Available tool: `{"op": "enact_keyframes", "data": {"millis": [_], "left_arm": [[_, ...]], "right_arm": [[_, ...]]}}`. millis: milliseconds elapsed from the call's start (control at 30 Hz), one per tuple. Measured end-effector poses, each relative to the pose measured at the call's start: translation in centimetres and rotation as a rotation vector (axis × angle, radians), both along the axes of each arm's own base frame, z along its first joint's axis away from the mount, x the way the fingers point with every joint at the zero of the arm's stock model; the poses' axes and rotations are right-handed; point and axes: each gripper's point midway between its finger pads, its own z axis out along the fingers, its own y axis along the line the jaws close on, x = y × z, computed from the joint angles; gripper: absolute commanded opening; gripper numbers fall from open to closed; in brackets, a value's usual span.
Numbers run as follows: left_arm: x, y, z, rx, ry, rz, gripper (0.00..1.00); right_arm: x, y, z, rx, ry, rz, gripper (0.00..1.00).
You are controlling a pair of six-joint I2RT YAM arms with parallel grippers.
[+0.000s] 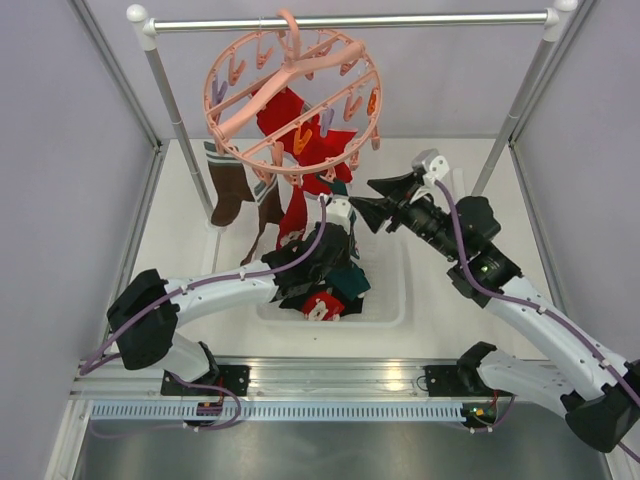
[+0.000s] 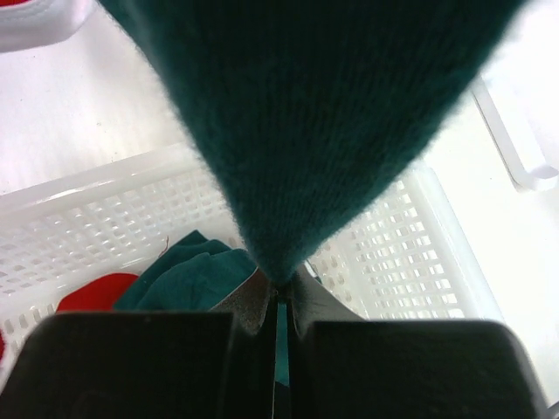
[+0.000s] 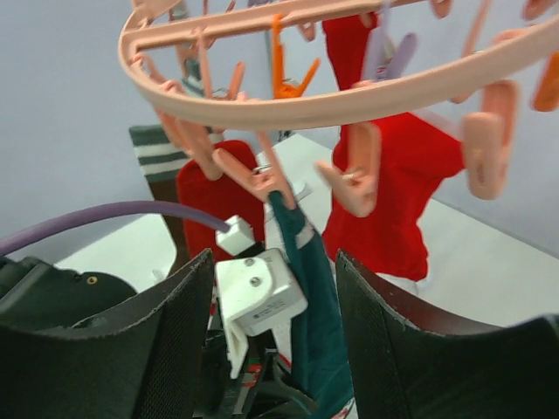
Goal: Remove the socks clipped to the hanger
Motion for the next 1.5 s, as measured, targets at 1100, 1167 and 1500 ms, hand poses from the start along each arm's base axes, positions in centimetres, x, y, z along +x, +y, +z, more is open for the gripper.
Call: {"op": "enact_keyframes", "data": {"millis": [1100, 1167, 1500], "left_arm": [[-0.2, 0.2, -0.5, 0.007, 0.021, 0.007, 0.02], [-0.2, 0.2, -0.5, 0.008, 0.023, 0.007, 0.02], [-0.4, 0.5, -0.7, 0.019, 0.032, 0.007, 0.02]], "right_arm": [[3.7, 6.1, 0.3, -0.112, -0.079, -0.096, 0.70], [3.9, 6.1, 0.5, -0.105, -0.085, -0.107, 0.67], [4.8, 6.6, -0.1, -0.114, -0.079, -0.129, 0.27]]}}
